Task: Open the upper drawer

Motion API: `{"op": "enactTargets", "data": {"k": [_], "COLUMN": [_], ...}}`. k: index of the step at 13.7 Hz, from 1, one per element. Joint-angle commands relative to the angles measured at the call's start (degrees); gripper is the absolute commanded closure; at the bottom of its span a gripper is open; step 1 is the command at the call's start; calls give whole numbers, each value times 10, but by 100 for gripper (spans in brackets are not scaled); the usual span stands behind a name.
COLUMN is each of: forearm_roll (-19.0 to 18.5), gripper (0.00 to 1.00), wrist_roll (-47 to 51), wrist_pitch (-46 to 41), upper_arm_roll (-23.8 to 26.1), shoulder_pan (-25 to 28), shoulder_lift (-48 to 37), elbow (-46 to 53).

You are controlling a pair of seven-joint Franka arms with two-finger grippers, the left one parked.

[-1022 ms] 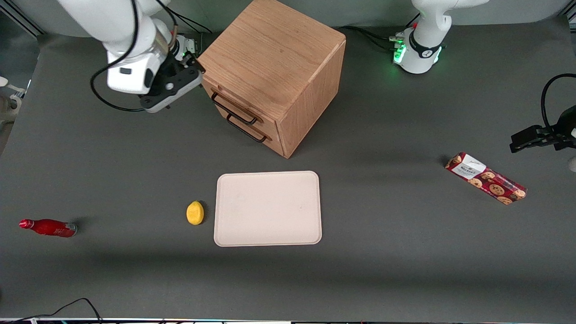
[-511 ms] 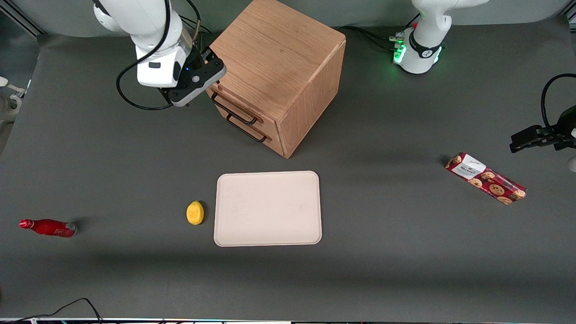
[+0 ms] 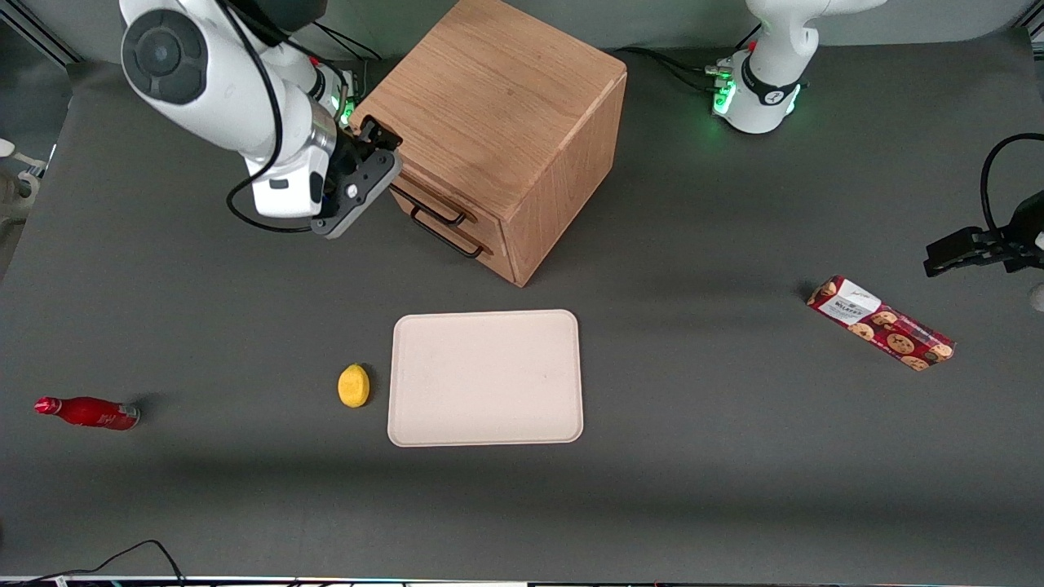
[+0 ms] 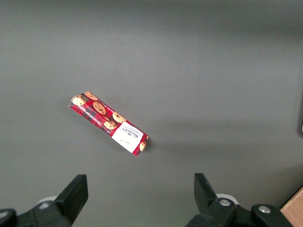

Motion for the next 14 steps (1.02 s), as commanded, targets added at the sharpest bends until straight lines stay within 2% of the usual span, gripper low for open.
{"op": "enactTargets", "data": {"k": [1, 6, 10, 14], "forearm_roll": [16, 17, 17, 17], "gripper": [0, 0, 0, 0], "wrist_roll": [-16, -26, -54, -57], "wrist_pitch": [31, 104, 136, 142], "upper_arm_roll": [-3, 5, 12, 14], "shoulder_pan": [4, 6, 6, 7], "shoulder_lift": [6, -8, -19, -17], "elbow": [-26, -111, -171, -189]}}
